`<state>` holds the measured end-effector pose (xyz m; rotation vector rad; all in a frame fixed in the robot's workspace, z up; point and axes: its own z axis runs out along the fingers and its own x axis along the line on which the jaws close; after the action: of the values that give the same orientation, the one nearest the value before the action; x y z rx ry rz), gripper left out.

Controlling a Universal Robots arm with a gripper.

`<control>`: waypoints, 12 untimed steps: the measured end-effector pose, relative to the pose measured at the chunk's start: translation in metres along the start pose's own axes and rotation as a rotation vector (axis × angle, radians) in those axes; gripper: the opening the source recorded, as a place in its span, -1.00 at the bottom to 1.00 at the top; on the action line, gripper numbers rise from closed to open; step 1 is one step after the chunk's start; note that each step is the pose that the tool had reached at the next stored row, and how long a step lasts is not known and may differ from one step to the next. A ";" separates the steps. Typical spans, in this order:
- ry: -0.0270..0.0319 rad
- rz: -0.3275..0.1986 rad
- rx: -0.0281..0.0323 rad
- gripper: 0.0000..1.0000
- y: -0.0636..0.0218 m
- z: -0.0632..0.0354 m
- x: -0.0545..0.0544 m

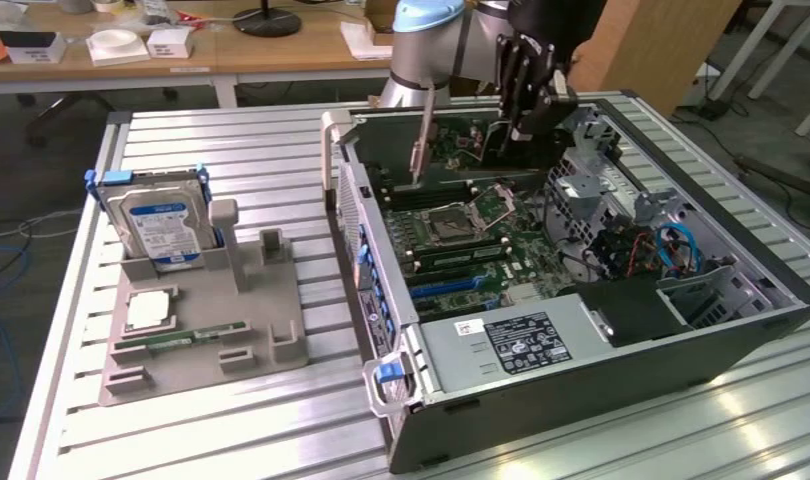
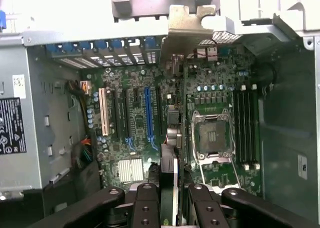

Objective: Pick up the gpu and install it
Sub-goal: 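Insert the gpu into the slot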

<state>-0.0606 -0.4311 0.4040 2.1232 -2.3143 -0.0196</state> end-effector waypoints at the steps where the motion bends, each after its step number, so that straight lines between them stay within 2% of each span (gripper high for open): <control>1: -0.0019 -0.015 -0.0004 -0.47 0.0000 0.0004 0.000; 7: -0.0021 -0.075 -0.0013 -0.47 -0.0005 0.0047 0.000; 12: -0.0026 -0.153 -0.0022 -0.47 -0.0005 0.0087 0.000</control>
<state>-0.0602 -0.4312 0.3953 2.2954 -2.1457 -0.0249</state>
